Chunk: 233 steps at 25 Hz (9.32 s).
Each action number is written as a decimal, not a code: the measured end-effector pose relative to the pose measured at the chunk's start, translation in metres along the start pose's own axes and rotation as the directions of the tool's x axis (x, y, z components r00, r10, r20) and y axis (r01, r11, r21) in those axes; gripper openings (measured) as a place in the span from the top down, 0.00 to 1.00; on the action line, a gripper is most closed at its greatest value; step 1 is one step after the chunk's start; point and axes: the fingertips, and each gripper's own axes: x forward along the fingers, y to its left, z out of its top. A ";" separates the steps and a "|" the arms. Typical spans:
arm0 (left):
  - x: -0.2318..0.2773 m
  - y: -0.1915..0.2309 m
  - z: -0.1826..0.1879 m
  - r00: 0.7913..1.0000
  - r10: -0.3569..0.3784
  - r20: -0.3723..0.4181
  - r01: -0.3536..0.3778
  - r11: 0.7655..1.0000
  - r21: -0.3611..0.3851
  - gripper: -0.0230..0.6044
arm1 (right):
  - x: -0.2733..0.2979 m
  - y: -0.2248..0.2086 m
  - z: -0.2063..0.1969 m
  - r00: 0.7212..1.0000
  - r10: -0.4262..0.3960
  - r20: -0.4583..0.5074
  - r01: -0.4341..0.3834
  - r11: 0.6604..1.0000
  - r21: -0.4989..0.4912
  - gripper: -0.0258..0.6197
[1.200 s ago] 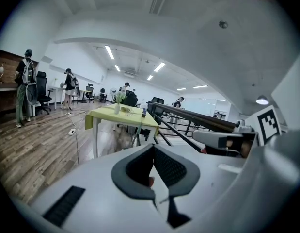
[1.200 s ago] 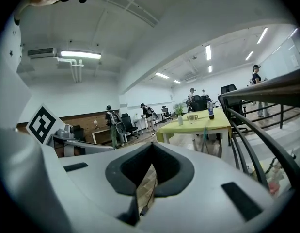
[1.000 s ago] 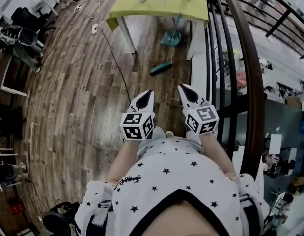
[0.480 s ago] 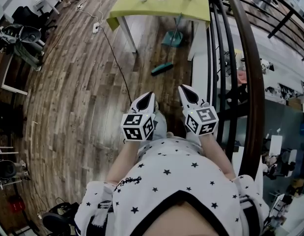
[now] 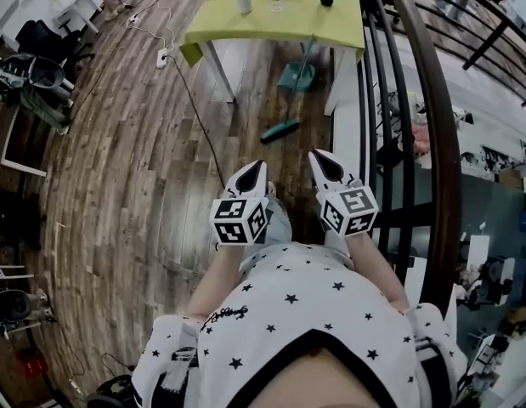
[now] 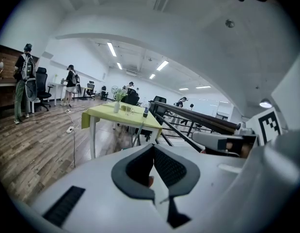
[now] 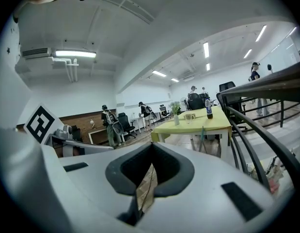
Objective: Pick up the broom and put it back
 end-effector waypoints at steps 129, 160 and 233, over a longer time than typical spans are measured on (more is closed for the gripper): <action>0.664 0.323 0.130 0.967 0.060 -0.249 -0.059 0.998 0.014 0.94 | 0.678 -0.543 -0.059 0.899 -0.300 -0.318 0.323 0.946 0.020 0.82; 0.547 0.338 0.157 0.983 0.067 -0.172 -0.067 0.998 0.007 0.94 | 0.639 -0.402 -0.026 0.923 -0.247 -0.295 0.226 0.969 -0.104 0.83; 0.337 0.600 0.172 0.947 0.311 -0.076 -0.316 0.946 -0.074 0.94 | 0.787 -0.079 0.002 0.963 -0.038 -0.266 -0.006 0.987 -0.162 0.83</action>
